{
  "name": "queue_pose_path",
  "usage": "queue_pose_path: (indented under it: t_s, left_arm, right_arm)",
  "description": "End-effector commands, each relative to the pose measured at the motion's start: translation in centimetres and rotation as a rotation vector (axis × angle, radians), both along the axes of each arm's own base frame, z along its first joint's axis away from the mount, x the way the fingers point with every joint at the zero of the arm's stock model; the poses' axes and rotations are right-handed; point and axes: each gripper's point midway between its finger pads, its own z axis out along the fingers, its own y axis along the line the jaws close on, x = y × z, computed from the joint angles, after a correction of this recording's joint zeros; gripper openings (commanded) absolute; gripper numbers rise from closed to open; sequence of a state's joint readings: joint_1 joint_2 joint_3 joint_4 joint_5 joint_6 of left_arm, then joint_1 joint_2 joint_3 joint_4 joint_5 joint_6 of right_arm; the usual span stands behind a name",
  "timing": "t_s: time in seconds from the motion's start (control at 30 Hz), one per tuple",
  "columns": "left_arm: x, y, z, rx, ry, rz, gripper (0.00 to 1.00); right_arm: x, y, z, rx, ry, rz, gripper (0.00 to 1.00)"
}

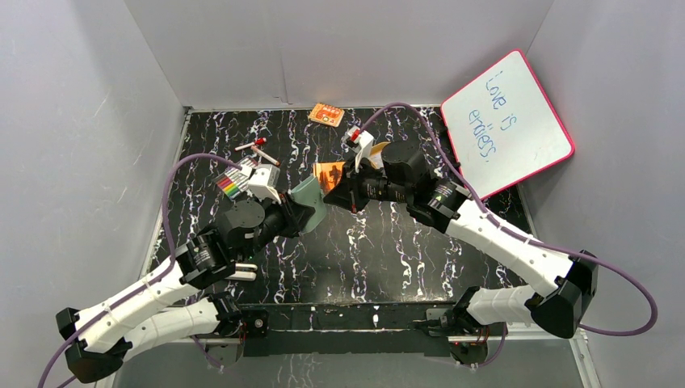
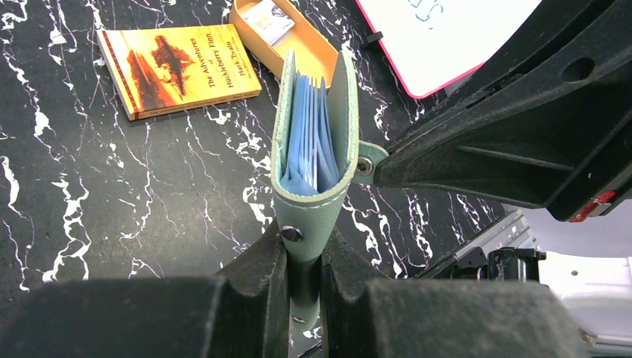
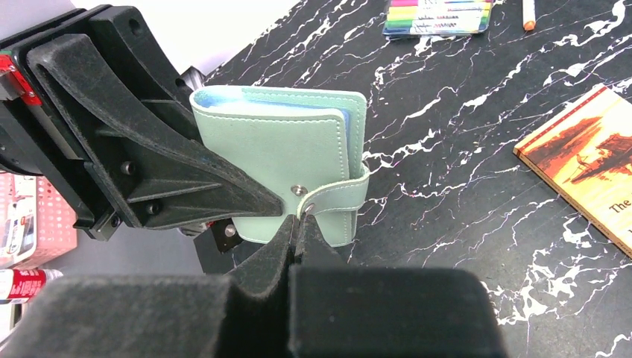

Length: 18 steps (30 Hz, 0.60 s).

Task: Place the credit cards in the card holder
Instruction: Close the card holder.

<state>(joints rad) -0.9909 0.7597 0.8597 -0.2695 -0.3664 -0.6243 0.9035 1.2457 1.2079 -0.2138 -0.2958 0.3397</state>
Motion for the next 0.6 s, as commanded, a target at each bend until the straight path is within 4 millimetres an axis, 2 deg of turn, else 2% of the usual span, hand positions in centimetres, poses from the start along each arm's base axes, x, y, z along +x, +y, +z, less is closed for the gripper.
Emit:
queue_pose_path:
  t_s: [0.0, 0.57]
  left_arm:
    - [0.22, -0.15, 2.55, -0.037, -0.049, -0.005, 0.0]
    - [0.14, -0.45, 2.96, -0.047, -0.055, -0.019, 0.0]
  right_arm:
    - [-0.2, 0.65, 3.06, 0.087, -0.054, 0.037, 0.0]
    - [-0.54, 1.03, 2.25, 0.058, -0.037, 0.072, 0.0]
